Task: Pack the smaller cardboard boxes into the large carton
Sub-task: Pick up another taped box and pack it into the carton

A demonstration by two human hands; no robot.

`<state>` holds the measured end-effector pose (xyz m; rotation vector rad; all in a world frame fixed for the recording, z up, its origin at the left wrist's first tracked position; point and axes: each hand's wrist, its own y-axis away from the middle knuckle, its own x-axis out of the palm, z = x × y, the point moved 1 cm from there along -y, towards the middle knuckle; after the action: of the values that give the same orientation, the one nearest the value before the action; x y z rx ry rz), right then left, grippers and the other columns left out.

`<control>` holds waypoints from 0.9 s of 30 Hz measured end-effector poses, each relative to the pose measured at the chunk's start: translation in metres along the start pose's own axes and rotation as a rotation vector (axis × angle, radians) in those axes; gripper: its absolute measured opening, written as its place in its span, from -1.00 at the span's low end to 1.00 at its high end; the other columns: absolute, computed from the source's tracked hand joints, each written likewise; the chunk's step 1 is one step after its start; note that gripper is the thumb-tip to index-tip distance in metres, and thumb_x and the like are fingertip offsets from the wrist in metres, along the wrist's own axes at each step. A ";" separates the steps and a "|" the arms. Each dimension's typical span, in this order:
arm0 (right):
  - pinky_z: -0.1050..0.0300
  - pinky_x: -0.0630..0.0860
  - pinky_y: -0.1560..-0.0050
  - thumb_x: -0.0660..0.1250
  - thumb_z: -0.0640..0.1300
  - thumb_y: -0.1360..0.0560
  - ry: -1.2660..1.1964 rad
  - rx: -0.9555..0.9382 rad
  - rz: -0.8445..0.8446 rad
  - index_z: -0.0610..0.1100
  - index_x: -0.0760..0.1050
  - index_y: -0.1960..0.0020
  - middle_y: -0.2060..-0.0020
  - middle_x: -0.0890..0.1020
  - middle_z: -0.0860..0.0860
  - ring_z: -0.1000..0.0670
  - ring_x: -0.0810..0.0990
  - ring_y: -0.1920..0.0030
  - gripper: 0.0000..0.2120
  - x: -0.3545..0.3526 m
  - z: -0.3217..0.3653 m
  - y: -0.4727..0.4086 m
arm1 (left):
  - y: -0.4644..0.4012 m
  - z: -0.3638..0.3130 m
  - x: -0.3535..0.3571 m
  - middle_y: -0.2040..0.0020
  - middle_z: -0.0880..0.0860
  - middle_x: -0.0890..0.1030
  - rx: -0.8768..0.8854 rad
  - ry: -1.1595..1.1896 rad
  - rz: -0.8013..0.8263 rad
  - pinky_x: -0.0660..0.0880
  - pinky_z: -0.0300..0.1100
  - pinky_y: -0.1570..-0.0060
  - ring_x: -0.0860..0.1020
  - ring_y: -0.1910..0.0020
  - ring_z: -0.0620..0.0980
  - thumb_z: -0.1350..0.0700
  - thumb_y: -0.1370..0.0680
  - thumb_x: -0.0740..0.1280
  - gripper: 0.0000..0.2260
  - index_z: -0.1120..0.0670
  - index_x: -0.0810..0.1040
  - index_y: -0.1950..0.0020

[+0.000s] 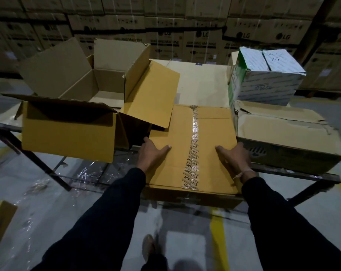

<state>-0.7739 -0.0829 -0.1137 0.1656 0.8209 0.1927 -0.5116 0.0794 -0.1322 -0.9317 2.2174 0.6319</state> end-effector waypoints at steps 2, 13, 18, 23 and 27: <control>-0.19 0.55 -0.23 0.55 0.24 -0.44 -0.039 0.004 0.002 -0.18 0.34 -0.39 -0.30 0.53 -0.18 -0.24 0.54 -0.26 -0.24 0.001 0.000 0.004 | 0.003 0.000 0.000 -0.32 0.18 0.50 -0.003 0.013 -0.014 0.47 -0.03 0.01 0.53 -0.27 0.18 -0.30 -0.42 0.50 -0.15 0.15 0.24 -0.47; -0.13 0.52 -0.16 0.50 0.32 -0.44 0.032 -0.001 -0.016 -0.14 0.35 -0.37 -0.27 0.54 -0.15 -0.22 0.56 -0.23 -0.26 0.005 -0.026 0.066 | 0.034 0.034 -0.009 -0.23 0.13 0.54 0.047 -0.009 -0.049 0.38 -0.08 0.10 0.53 -0.08 0.08 -0.38 -0.36 0.51 -0.14 0.12 0.27 -0.39; -0.05 0.41 -0.08 0.48 0.41 -0.40 0.087 0.022 -0.080 -0.09 0.36 -0.42 -0.27 0.56 -0.13 -0.23 0.56 -0.24 -0.18 0.007 -0.039 0.108 | 0.062 0.055 -0.026 -0.26 0.12 0.55 0.115 -0.052 -0.030 0.41 -0.07 0.06 0.58 -0.18 0.16 -0.46 -0.33 0.45 -0.06 0.10 0.24 -0.45; -0.05 0.47 -0.03 0.46 0.46 -0.37 0.117 0.084 -0.124 -0.08 0.36 -0.37 -0.20 0.57 -0.12 -0.15 0.55 -0.09 -0.17 0.004 -0.059 0.164 | 0.099 0.074 -0.040 -0.25 0.12 0.54 0.134 -0.102 0.033 0.47 -0.04 0.01 0.58 -0.17 0.16 -0.53 -0.27 0.42 -0.05 0.07 0.25 -0.40; -0.16 0.53 -0.15 0.46 0.47 -0.36 0.120 0.128 -0.164 -0.08 0.36 -0.43 -0.24 0.58 -0.13 -0.23 0.58 -0.22 -0.13 -0.006 -0.075 0.209 | 0.130 0.083 -0.045 -0.28 0.12 0.52 0.150 -0.121 0.087 0.46 -0.06 0.07 0.59 -0.16 0.15 -0.53 -0.27 0.41 -0.01 0.07 0.23 -0.44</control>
<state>-0.8554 0.1235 -0.1132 0.2072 0.9626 -0.0046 -0.5540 0.2341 -0.1327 -0.7061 2.1729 0.5383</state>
